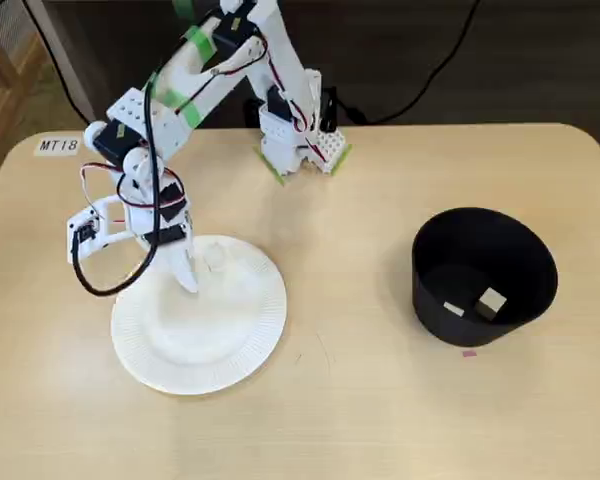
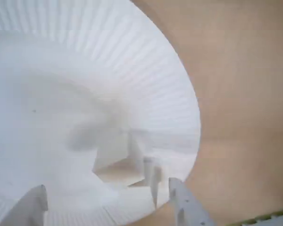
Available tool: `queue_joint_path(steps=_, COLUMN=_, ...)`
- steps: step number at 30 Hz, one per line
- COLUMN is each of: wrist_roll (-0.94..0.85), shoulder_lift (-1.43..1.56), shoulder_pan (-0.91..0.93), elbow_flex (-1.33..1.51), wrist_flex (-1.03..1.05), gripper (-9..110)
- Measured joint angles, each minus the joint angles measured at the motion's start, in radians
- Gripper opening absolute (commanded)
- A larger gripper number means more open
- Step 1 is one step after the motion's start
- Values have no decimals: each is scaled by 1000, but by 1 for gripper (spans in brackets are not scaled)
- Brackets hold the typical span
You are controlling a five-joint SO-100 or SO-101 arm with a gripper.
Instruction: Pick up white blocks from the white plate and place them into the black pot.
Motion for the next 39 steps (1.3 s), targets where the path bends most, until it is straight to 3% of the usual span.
queue_joint_path(steps=8, wrist_roll=0, shoulder_lift=-49, shoulder_pan=0, elbow_flex=0, wrist_flex=0, gripper=33)
queue_joint_path(steps=31, wrist_roll=25, shoulder_lift=-120, shoulder_pan=-46, elbow_flex=-66, wrist_flex=-2, gripper=5)
queue_joint_path(steps=33, wrist_roll=31, shoulder_lift=-123, shoulder_pan=-49, elbow_flex=-72, wrist_flex=-2, gripper=6)
queue_joint_path(steps=36, wrist_roll=35, shoulder_lift=-126, shoulder_pan=-51, elbow_flex=-75, wrist_flex=-2, gripper=23)
queue_joint_path(steps=39, wrist_roll=35, shoulder_lift=-129, shoulder_pan=-51, elbow_flex=-75, wrist_flex=-2, gripper=31)
